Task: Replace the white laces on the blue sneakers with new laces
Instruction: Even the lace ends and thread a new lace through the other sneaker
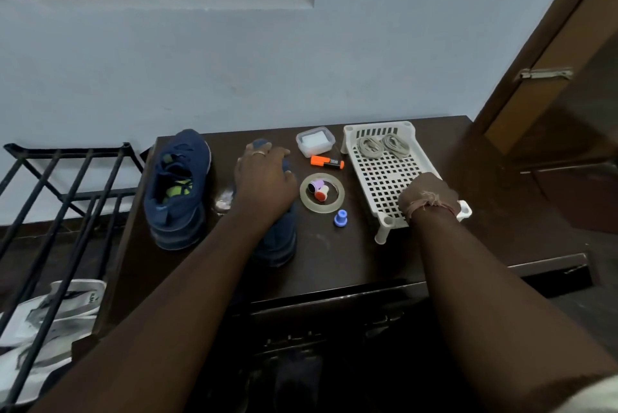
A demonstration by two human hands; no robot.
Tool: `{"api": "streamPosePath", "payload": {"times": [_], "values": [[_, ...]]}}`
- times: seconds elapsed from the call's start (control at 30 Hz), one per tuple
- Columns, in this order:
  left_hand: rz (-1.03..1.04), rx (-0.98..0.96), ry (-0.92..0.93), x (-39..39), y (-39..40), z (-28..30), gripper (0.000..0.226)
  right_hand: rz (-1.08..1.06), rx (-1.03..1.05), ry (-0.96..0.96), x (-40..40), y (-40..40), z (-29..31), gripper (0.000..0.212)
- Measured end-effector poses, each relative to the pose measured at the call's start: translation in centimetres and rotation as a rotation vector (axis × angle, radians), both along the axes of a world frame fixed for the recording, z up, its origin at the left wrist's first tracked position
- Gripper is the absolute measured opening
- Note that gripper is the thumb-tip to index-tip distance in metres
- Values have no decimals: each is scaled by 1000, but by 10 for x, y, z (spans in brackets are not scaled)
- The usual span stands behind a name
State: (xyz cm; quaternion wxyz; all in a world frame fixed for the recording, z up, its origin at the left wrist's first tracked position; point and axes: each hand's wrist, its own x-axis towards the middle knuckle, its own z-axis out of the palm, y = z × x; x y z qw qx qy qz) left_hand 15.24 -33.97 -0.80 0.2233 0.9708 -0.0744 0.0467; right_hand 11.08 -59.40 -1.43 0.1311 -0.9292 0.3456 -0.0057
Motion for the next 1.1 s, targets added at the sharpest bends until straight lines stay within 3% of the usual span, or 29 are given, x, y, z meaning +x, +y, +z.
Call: {"api": "streamPosePath", "payload": {"times": [0.27,0.4,0.53,0.7,0.83,0.93,1.0,1.1], "values": [[163,-177,179,5,32,2,54,-67,-10,32,0,-2,-2,15],[128,-176,277,1,43,3,45,22,5,45,5,7,4,16],[104,-122,273,-6,46,7,45,143,63,-166,18,47,15,9],[56,-106,283,-15,46,8,43,480,143,-417,29,116,14,25],[7,-107,304,-21,51,7,37,648,573,-440,34,144,17,26],[1,-216,351,-21,57,12,22,695,861,-381,32,153,22,19],[55,-410,391,-19,64,14,11,672,1078,-329,33,156,22,19],[144,-769,467,-11,73,12,41,648,1291,-290,40,157,21,19]]}}
